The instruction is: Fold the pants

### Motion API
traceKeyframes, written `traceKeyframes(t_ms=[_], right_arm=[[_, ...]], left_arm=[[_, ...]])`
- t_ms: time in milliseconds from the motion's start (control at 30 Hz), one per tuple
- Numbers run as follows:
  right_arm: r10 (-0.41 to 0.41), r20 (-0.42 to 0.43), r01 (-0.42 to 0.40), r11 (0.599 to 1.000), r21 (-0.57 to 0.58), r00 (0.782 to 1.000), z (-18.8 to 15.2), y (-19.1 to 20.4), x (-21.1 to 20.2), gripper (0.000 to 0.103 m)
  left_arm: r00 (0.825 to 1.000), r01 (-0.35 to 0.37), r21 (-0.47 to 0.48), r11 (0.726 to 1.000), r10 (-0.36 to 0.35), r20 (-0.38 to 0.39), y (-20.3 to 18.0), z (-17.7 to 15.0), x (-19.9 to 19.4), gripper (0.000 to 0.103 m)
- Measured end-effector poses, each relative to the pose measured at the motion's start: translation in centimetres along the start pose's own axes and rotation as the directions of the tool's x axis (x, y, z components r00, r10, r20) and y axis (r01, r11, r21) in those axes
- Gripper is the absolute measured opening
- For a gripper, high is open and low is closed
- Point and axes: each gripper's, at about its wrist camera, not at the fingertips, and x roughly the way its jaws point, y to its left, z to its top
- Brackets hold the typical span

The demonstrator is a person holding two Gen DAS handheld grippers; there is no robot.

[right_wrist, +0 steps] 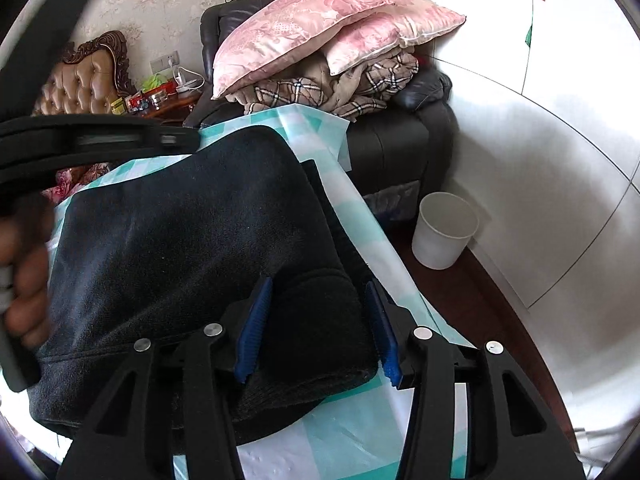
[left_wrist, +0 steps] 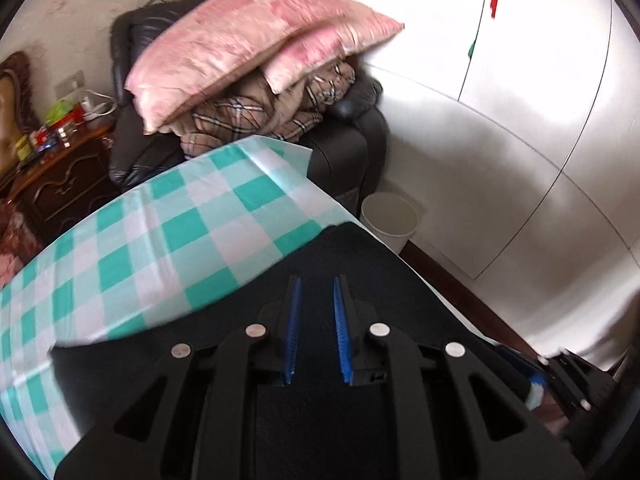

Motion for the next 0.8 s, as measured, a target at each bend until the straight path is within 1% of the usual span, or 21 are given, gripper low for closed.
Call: traceKeyframes(t_ms=[67,133,200,300,367,400,467,500,567,600,667,700,733,800], right_arm=[[0.001,-0.007,-0.001,1.0,0.003,1.0,0.0,-0.1,0.0,0.05],[0.001,-0.01,-0.001,1.0,-0.004,1.0,0.0,-0.1,-0.1,0.051],[-0.001,-0.007,0.001,1.0,-0.008,1.0,-0.1,0.0,-0.1,0.051],[0.004,-0.011,-0.004,1.0,-0.008,1.0,0.0,0.0,-0.1,0.052],[-0.003,-0.012,0.003,1.0,-0.017,1.0,0.0,0.1,-0.2,0.055],[-0.005,-0.016,0.004,1.0,-0.019,1.0,0.1,0.1,-0.2,0.055],[-0.001,-0.032,0.001,1.0,-0.02,0.999,0.6,0.1,-0.1,0.056],[-0.004,-0.037,0.003,1.0,-0.021,0.999,0.7,0.2,-0.2,0.056],[-0.02,-0.032,0.019,0.999,-0.03,0.999,1.4,0.5,-1.3,0.055],[-0.026,-0.014,0.026,0.999,-0.039,1.0,1.7,0.8,-2.1,0.055],[-0.021,0.055,0.025,0.997,-0.079,0.998,2.6,2.1,-4.4,0.055],[0.001,0.084,0.008,0.994,-0.114,0.996,3.0,3.2,-5.3,0.055],[0.013,0.096,0.0,0.991,-0.137,0.995,3.2,4.0,-5.6,0.055],[0.018,0.101,0.003,0.977,-0.212,0.995,3.6,6.2,-5.1,0.056]], left_arm=[[0.999,-0.033,-0.003,0.999,0.033,0.021,-0.6,-1.4,-2.1,0.017],[0.998,-0.055,0.006,0.998,0.055,0.014,-1.5,-3.3,-3.6,0.017],[0.998,-0.061,0.02,0.998,0.061,-0.026,-2.1,-5.2,-4.2,0.017],[0.995,-0.072,0.017,0.997,0.073,-0.068,-2.2,-7.8,-4.7,0.017],[0.994,-0.064,0.015,0.998,0.065,-0.089,-1.9,-9.6,-4.7,0.019],[0.992,-0.066,0.022,0.998,0.068,-0.107,-1.8,-10.5,-4.5,0.023],[0.992,-0.079,0.037,0.996,0.082,-0.091,-1.6,-11.9,-5.1,0.025],[0.992,-0.092,0.042,0.995,0.095,-0.082,-1.6,-12.4,-5.6,0.028],[0.993,-0.109,0.023,0.994,0.11,-0.037,-1.2,-13.1,-7.4,0.028],[0.995,-0.1,0.006,0.995,0.1,-0.011,-1.0,-13.4,-8.1,0.028],[0.995,-0.091,-0.01,0.996,0.092,0.033,-0.8,-14.0,-9.3,0.028],[0.995,-0.094,-0.011,0.996,0.095,0.042,-0.8,-14.3,-9.6,0.028],[0.994,-0.095,-0.019,0.995,0.096,0.043,-0.6,-14.7,-9.7,0.028],[0.996,-0.083,-0.059,0.995,0.085,0.033,0.1,-15.5,-10.0,0.028]])
